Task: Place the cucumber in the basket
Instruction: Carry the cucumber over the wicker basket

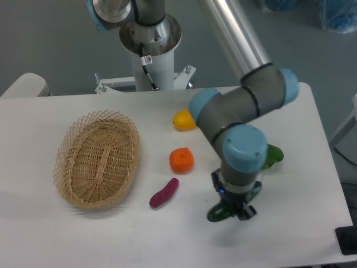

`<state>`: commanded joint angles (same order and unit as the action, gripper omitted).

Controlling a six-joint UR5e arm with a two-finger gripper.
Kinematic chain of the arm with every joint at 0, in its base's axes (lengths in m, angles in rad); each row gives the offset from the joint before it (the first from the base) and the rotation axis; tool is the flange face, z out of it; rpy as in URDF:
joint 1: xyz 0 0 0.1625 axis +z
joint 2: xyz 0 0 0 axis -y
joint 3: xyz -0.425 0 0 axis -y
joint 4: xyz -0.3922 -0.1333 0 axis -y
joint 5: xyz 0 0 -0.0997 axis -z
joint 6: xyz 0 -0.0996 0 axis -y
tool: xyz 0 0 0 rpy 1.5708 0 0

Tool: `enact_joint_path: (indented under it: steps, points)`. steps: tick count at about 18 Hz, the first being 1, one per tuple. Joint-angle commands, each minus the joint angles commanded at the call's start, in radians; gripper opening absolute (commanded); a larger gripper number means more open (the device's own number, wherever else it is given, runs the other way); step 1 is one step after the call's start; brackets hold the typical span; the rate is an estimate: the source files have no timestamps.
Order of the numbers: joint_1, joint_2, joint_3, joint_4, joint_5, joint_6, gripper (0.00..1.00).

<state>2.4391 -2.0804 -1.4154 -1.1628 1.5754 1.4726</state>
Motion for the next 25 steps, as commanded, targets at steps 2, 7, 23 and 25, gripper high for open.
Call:
enact_joint_path:
  steps: [2, 7, 23, 25]
  points:
    - [-0.026, 0.063, -0.083, 0.003, -0.002, 0.003, 0.28]
    - [-0.109, 0.172, -0.206, 0.0, -0.008, -0.005, 0.28]
    - [-0.376, 0.246, -0.338, -0.002, -0.078, -0.458, 0.29]
    - [-0.377, 0.234, -0.338, -0.002, -0.104, -0.539, 0.29]
